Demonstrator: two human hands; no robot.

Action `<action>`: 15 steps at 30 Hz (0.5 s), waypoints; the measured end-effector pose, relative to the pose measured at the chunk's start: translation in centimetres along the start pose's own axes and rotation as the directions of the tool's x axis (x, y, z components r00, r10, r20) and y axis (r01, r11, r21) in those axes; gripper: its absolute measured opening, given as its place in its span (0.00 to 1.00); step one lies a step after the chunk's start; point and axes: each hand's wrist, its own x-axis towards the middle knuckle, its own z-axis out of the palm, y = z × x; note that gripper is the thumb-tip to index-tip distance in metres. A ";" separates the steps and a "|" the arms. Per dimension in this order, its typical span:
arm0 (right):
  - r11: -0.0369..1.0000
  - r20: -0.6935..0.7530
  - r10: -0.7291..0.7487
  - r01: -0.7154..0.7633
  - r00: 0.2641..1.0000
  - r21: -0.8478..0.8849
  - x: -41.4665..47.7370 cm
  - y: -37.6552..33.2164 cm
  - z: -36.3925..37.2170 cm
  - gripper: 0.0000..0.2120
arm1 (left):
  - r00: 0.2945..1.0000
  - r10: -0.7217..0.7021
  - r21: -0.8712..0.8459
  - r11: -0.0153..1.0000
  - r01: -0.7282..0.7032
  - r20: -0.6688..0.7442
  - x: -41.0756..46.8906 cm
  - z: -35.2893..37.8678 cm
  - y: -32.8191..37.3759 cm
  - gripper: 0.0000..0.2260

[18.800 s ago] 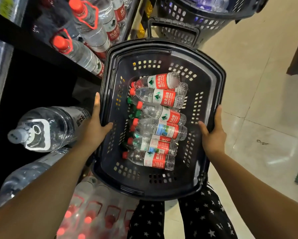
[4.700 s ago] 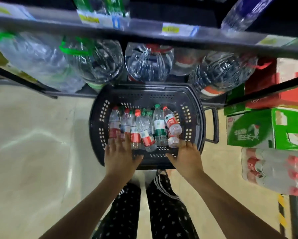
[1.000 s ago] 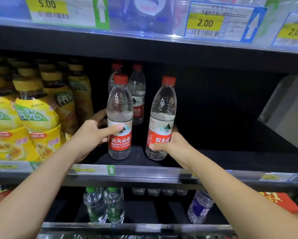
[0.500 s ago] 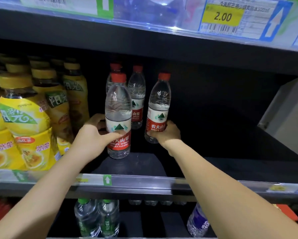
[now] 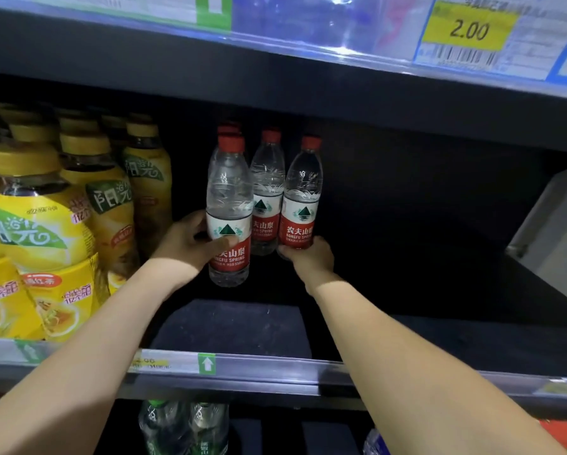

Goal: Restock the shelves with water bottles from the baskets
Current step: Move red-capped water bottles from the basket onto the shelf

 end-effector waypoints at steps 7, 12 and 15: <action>0.956 0.085 -0.028 0.051 0.996 -0.290 -3.4 -0.8 -0.5 0.28 | 0.993 -0.086 0.112 0.991 0.077 0.075 0.8 -0.9 0.7 0.23; 0.880 0.175 0.030 0.057 0.984 -0.472 -4.8 -0.4 -2.5 0.31 | 0.993 -0.093 0.131 0.988 0.083 0.068 1.5 -1.0 0.9 0.21; 0.841 0.214 0.066 0.062 0.975 -0.538 -6.2 -0.9 -3.9 0.34 | 0.994 -0.093 0.238 0.968 0.079 0.052 1.5 -0.9 0.8 0.23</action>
